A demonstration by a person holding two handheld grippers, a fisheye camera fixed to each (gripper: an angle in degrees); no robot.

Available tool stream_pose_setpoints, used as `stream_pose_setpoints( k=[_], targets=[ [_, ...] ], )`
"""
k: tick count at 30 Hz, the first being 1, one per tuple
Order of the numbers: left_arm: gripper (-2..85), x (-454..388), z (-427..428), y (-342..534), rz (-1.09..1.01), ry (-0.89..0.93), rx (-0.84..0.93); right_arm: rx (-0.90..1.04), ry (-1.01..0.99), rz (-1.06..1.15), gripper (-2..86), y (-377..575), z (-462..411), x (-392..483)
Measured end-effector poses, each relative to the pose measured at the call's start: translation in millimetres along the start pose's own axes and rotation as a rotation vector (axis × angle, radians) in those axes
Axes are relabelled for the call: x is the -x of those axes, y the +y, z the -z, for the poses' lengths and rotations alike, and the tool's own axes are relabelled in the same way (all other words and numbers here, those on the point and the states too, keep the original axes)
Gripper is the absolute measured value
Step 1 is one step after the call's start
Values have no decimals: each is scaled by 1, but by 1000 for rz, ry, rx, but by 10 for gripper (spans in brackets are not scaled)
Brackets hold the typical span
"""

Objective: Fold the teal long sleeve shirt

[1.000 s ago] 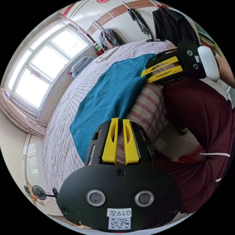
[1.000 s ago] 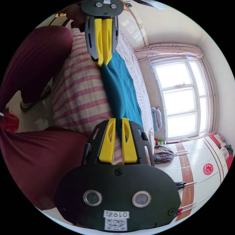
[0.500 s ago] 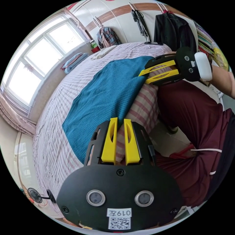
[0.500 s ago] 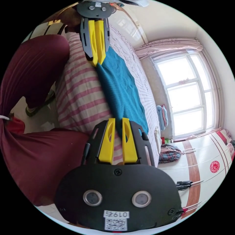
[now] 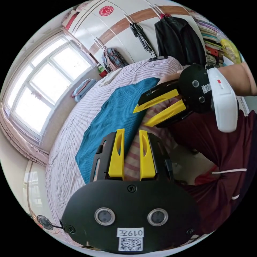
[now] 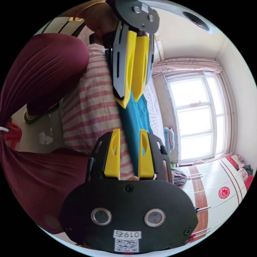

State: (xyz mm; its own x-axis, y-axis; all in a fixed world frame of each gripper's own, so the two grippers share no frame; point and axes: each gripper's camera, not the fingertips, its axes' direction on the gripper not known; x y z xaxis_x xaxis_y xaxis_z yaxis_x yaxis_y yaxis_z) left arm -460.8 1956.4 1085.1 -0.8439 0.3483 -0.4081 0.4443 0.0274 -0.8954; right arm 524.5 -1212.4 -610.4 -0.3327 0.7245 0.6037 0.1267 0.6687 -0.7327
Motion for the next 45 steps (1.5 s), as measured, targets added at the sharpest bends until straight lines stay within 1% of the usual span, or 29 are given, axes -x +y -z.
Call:
stream_pose_setpoints(
  k=[3, 5, 10, 14, 16, 20, 24, 28, 31, 35, 39, 42, 45],
  targets=[
    [77, -5, -8, -9, -42, 26, 17, 10, -14, -7, 98, -1, -9, -2],
    [74, -6, -17, -12, -70, -14, 65, 7, -28, -18, 88, 0, -13, -5],
    [39, 4, -25, -11, -31, -5, 98, 25, -77, -47, 59, 3, -23, -13],
    [20, 21, -26, -3, 29, 59, 97, 23, -123, -57, 47, 8, -27, -20],
    [17, 29, -24, 2, 50, 93, 88, 13, -191, -81, 40, 14, -28, -33],
    [13, 35, -36, 13, 30, 138, 129, 9, -263, -81, 39, 21, -32, -37],
    [15, 43, -37, 23, 45, 134, 116, 8, -164, -60, 56, 24, -33, -15],
    [25, 60, -23, 49, 73, 151, 37, -25, -84, -87, 96, 35, -19, -10],
    [31, 74, -12, 78, 101, 124, 10, -11, -47, -81, 112, 48, -13, -8],
    [23, 92, -6, 124, 112, 53, 51, 57, -24, -52, 112, 71, -18, 1],
    [17, 110, -13, 160, 130, 24, 114, 101, -5, -55, 106, 90, -26, 3],
    [14, 132, -25, 184, 205, 49, 149, 109, -14, -59, 101, 94, -30, 3],
    [13, 152, -36, 202, 287, 108, 153, 113, -35, -70, 77, 95, -32, 4]
  ],
)
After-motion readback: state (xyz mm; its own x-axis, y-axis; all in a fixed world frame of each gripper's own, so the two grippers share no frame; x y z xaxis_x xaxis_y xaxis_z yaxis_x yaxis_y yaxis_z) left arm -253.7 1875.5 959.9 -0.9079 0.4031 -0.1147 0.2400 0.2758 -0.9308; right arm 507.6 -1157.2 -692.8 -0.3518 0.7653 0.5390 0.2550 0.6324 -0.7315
